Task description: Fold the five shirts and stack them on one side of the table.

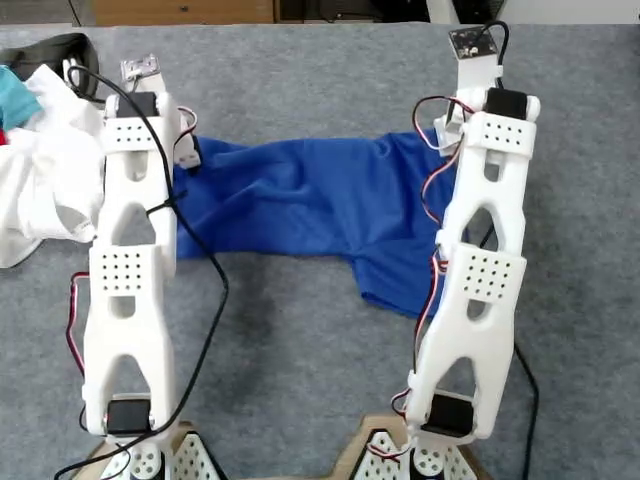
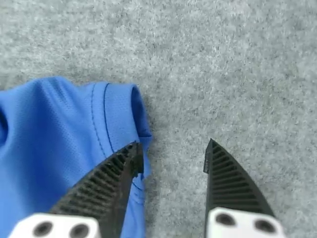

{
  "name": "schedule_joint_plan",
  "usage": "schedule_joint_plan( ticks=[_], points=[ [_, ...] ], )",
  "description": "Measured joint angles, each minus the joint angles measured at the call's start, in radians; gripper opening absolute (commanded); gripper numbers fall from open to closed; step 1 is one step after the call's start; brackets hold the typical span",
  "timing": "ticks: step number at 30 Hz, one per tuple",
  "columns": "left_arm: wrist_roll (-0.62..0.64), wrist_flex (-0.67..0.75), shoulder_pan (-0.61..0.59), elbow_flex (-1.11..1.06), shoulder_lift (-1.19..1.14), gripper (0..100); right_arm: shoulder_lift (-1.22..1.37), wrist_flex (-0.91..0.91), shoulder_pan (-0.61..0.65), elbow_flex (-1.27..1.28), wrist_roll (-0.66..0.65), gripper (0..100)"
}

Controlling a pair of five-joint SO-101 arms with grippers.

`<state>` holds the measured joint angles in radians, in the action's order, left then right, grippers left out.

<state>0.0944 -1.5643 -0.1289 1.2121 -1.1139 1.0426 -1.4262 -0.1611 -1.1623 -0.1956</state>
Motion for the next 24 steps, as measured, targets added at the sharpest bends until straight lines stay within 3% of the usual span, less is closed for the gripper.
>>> schedule_joint_plan(
  ticks=[10,14,24],
  points=[
    [0.002,0.014,-0.008,0.000,-0.041,11,0.000,0.000,0.000,0.000,0.000,21.7],
    [0.002,0.015,-0.006,0.000,-0.043,1,0.000,0.000,0.000,0.000,0.000,21.7],
    [0.002,0.043,-0.005,0.021,-0.046,2,0.000,0.000,0.000,0.000,0.000,21.7]
  ],
)
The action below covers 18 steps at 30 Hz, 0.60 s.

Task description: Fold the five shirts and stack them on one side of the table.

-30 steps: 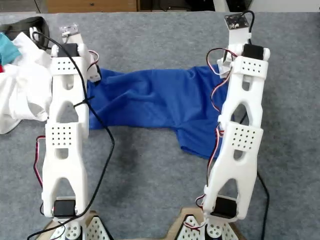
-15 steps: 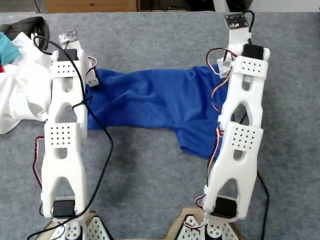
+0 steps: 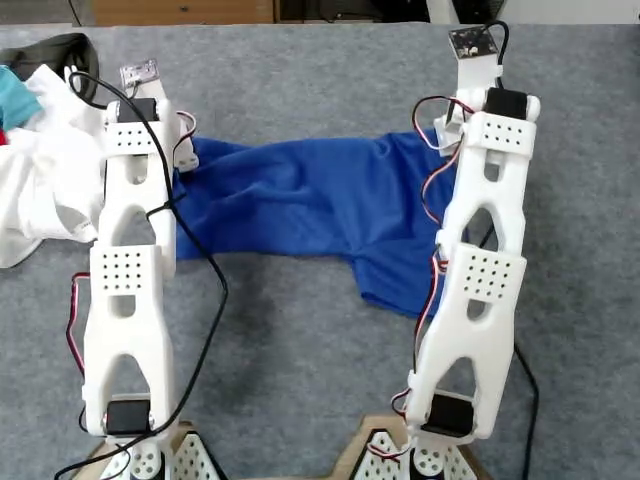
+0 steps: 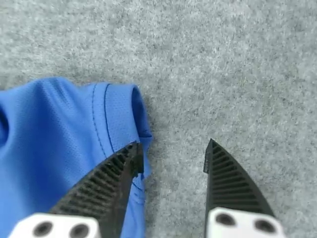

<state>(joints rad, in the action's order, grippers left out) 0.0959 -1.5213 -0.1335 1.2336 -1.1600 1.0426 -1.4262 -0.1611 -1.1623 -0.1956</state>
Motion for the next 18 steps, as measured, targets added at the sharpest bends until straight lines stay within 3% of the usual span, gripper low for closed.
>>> schedule_joint_plan(
  ticks=[11,18],
  points=[
    [0.000,0.021,0.000,0.282,-0.006,2,0.000,0.000,0.000,0.000,0.000,21.7],
    [0.000,0.175,0.002,0.279,-0.015,2,0.000,0.000,0.000,0.000,0.000,21.7]
  ],
)
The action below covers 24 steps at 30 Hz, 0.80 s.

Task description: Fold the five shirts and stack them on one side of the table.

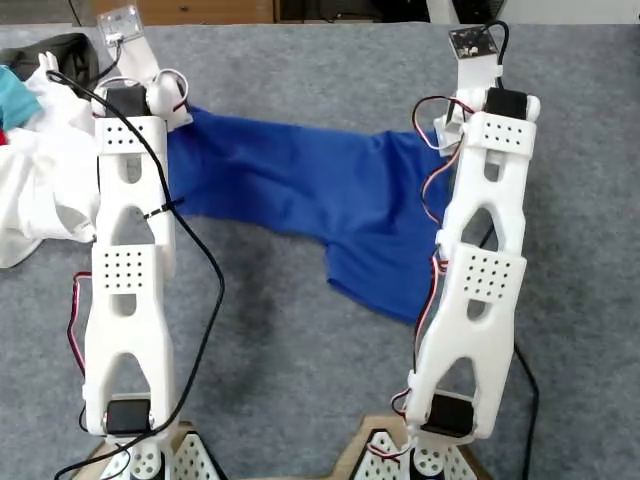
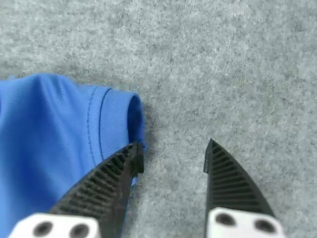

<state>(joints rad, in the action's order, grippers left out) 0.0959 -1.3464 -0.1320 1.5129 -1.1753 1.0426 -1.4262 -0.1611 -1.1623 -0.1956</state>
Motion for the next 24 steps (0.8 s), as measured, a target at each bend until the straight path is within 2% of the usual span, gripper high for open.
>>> schedule_joint_plan(
  ticks=[3,7,15,24],
  points=[
    [0.000,0.095,0.000,-0.061,-0.002,2,0.000,0.000,0.000,0.000,0.000,21.7],
    [0.000,0.153,0.000,-0.097,-0.002,2,0.000,0.000,0.000,0.000,0.000,21.7],
    [0.000,0.163,0.000,-0.091,-0.002,2,0.000,0.000,0.000,0.000,0.000,21.7],
    [0.000,0.141,0.015,0.034,-0.002,2,0.000,0.000,0.000,0.000,0.000,21.7]
  ],
)
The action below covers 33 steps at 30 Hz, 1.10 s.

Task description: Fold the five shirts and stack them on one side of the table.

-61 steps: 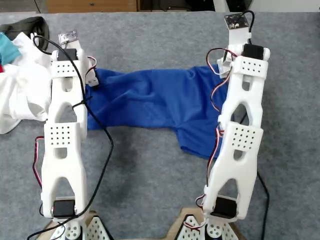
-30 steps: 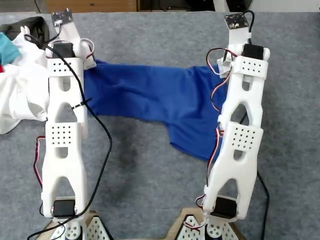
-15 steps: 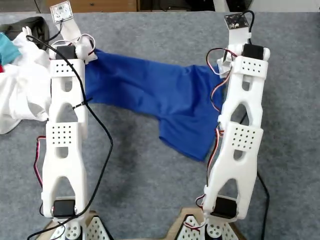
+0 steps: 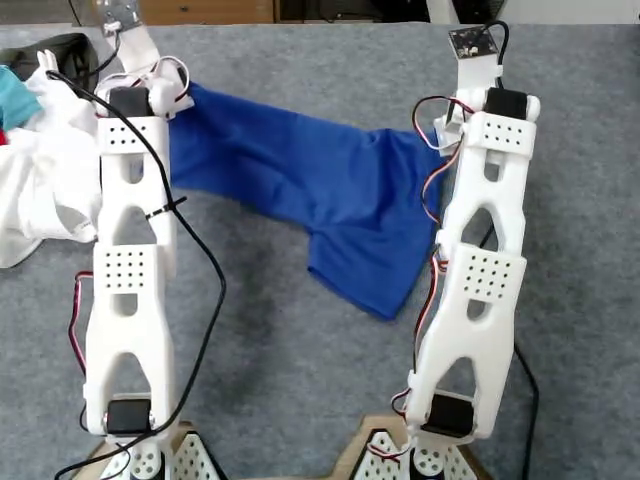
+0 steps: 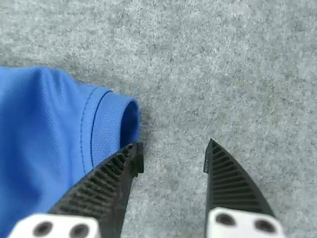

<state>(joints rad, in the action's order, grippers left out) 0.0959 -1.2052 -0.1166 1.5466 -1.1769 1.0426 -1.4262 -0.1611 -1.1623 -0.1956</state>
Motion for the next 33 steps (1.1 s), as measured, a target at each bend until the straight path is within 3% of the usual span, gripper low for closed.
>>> schedule_joint_plan(
  ticks=[8,14,24,33],
  points=[
    [0.000,-0.041,0.020,0.061,0.000,4,0.000,0.000,0.000,0.000,0.000,21.7],
    [0.000,0.048,0.014,0.060,0.000,10,0.000,0.000,0.000,0.000,0.000,21.7],
    [0.000,0.212,0.003,-0.023,-0.058,10,0.000,0.000,0.000,0.000,0.000,21.7],
    [-0.002,0.091,-0.080,-0.028,-0.068,10,0.000,0.000,0.021,0.000,0.000,21.7]
  ],
)
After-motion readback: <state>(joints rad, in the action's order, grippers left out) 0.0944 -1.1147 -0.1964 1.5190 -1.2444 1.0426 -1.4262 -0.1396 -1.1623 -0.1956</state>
